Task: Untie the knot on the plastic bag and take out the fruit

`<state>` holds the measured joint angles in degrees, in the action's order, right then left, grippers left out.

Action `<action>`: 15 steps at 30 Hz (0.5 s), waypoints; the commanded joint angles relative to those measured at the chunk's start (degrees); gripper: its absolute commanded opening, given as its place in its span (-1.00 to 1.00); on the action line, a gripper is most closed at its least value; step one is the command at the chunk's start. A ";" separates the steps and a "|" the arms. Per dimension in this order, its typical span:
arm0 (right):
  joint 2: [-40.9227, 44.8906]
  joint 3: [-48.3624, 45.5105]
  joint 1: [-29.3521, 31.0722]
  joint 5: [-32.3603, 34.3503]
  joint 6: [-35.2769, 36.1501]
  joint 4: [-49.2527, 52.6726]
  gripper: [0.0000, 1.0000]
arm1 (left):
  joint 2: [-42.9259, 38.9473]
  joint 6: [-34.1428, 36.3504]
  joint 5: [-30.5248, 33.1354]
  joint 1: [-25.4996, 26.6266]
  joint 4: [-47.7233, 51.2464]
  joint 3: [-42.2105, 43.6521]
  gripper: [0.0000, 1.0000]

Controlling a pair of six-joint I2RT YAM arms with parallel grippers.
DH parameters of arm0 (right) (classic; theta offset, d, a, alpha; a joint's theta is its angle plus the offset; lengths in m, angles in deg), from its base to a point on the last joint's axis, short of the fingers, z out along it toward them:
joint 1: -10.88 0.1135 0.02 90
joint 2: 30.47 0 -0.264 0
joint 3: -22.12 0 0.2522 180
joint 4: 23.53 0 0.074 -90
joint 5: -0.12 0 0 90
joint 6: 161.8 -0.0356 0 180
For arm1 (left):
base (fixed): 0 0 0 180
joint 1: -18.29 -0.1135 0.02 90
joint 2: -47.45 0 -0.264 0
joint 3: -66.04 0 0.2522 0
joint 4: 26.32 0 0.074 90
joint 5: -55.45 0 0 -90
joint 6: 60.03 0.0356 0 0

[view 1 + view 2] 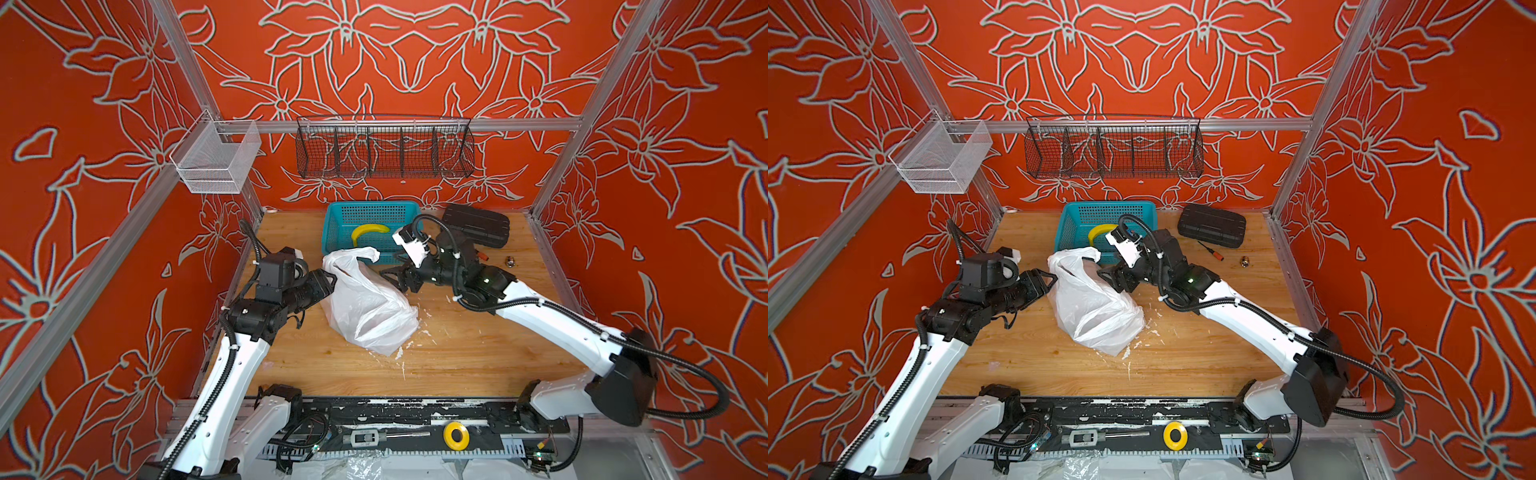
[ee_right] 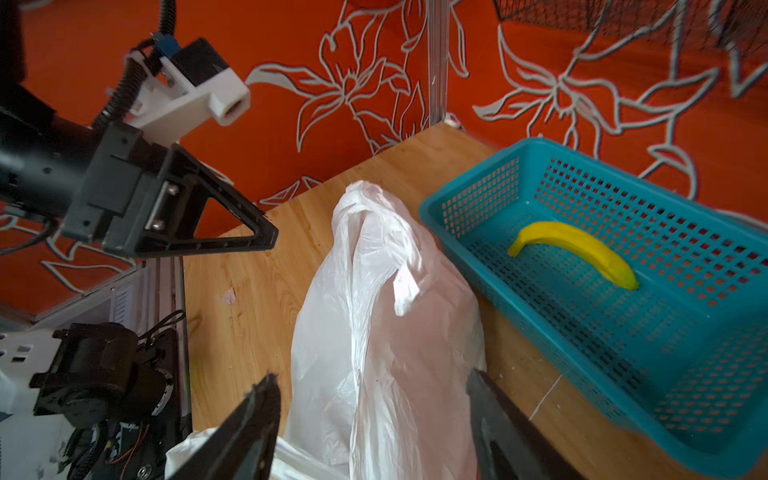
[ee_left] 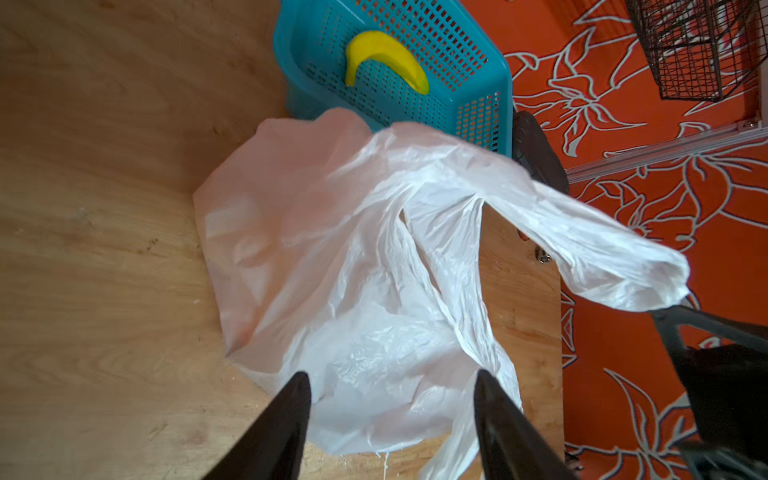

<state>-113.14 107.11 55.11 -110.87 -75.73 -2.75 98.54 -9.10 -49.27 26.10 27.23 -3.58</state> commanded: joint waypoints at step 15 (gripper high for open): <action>-16.37 11.24 0.16 -7.44 1.08 11.10 -0.47 | 7.71 -6.81 1.03 7.57 -6.66 2.52 0.38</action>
<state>-129.06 116.50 55.11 -116.23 -75.01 8.07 104.97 -15.09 -48.66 33.18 21.73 -0.63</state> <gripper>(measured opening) 0.289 0.687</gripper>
